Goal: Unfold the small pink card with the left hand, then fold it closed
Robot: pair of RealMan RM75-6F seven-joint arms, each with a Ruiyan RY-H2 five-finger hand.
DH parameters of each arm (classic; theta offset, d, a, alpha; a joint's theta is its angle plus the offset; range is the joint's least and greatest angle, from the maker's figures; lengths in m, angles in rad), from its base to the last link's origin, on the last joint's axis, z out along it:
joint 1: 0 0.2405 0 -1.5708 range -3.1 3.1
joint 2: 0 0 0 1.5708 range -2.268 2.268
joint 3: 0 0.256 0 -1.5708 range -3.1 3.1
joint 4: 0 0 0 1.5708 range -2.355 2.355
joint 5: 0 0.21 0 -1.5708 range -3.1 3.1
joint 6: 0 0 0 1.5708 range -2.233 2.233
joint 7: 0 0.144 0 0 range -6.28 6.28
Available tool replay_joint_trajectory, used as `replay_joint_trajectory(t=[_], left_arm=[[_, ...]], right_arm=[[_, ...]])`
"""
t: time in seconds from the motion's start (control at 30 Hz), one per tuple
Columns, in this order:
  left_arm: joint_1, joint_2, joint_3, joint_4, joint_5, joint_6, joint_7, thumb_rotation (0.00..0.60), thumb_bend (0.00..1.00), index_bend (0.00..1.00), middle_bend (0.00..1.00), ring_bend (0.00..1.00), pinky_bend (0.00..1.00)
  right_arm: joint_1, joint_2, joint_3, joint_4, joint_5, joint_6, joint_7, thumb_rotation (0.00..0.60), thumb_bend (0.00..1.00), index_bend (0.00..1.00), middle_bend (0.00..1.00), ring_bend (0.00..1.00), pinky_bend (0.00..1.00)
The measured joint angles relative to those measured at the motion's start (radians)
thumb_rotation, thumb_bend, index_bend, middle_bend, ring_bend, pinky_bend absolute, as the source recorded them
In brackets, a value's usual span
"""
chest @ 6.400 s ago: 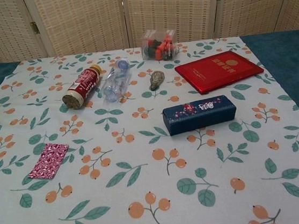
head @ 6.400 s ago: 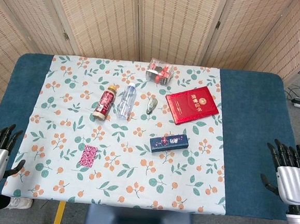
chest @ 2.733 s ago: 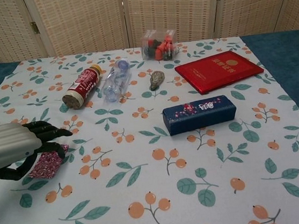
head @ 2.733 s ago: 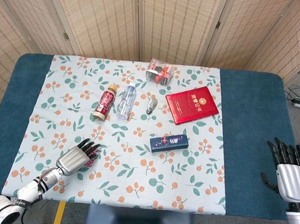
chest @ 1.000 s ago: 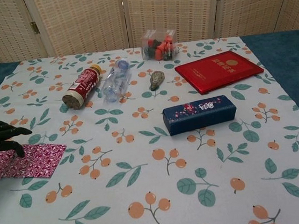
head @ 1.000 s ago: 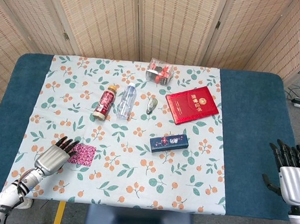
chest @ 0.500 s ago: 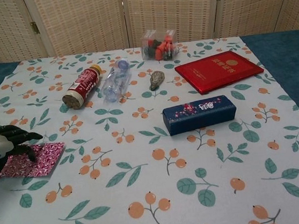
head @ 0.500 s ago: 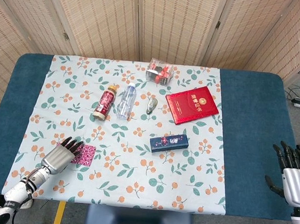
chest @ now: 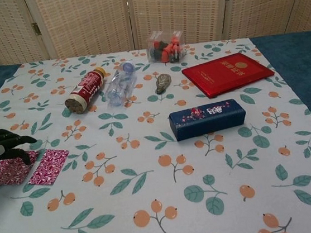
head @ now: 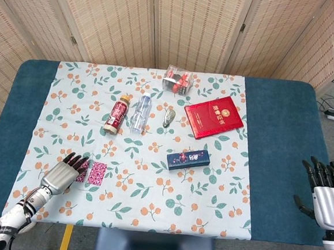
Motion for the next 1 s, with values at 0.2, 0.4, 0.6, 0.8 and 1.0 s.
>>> replay_joint_trajectory(t=[0.2,0.4,0.6,0.8,1.0], left_arm=[[0.014,0.019,-0.002,0.016,-0.020,0.006,-0.021,0.600,1.00,0.25,0.00,0.00,0.00],[0.032,0.021,0.007,0.043,-0.042,0.001,-0.032,0.600,1.00,0.25,0.00,0.00,0.00],[0.043,0.021,0.016,0.064,-0.046,-0.002,-0.037,0.600,1.00,0.25,0.00,0.00,0.00],[0.057,0.024,0.015,0.089,-0.065,0.000,-0.041,0.600,1.00,0.26,0.00,0.00,0.00],[0.070,0.041,0.016,0.100,-0.082,0.000,-0.043,0.600,1.00,0.27,0.00,0.00,0.00]], right_arm=[[-0.001,0.000,-0.001,0.000,-0.001,0.001,0.001,0.600,0.32,0.00,0.00,0.00,0.00],[0.002,-0.002,-0.001,0.000,-0.006,-0.002,-0.001,0.600,0.32,0.00,0.00,0.00,0.00],[0.005,-0.003,0.000,-0.003,-0.010,-0.003,-0.003,0.600,0.32,0.00,0.00,0.00,0.00],[0.003,-0.002,0.001,0.000,-0.008,0.000,0.002,0.600,0.32,0.00,0.00,0.00,0.00],[0.002,-0.001,0.000,0.000,-0.013,0.005,0.006,0.600,0.32,0.00,0.00,0.00,0.00]])
